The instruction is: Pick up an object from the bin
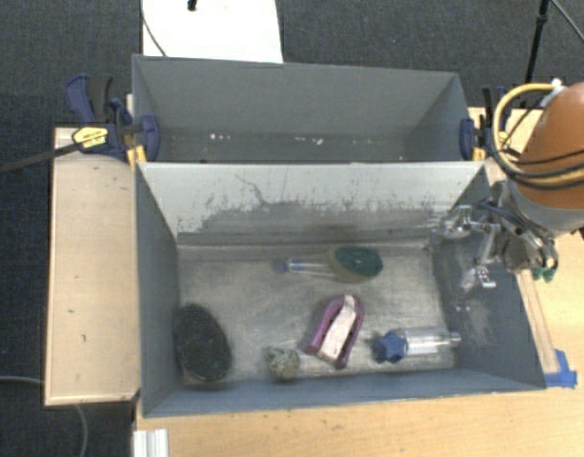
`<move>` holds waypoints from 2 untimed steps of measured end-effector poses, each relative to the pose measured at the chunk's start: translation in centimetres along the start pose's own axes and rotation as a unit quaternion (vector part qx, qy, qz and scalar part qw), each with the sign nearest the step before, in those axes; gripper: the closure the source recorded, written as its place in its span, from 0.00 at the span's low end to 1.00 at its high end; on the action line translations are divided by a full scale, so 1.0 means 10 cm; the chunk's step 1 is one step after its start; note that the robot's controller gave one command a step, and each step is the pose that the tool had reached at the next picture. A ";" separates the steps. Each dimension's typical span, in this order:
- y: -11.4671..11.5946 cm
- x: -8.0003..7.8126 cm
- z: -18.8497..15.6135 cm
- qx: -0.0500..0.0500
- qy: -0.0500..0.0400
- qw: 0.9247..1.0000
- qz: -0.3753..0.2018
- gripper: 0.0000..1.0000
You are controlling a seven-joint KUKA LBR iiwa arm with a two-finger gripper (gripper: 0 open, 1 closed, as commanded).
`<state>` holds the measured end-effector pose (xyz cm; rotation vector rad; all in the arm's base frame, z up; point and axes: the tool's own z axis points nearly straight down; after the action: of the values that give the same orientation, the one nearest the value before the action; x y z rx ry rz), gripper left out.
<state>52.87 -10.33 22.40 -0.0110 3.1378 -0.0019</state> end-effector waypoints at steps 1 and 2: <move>0.21 -0.13 1.49 -0.001 0.004 0.998 -0.057 0.00; 0.80 0.22 1.26 -0.001 0.002 0.999 -0.038 0.00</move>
Offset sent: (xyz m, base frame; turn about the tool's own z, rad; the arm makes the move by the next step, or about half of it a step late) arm 0.0146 0.0201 -0.1451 -0.1151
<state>50.68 -2.40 9.75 -0.1313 3.1391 0.0025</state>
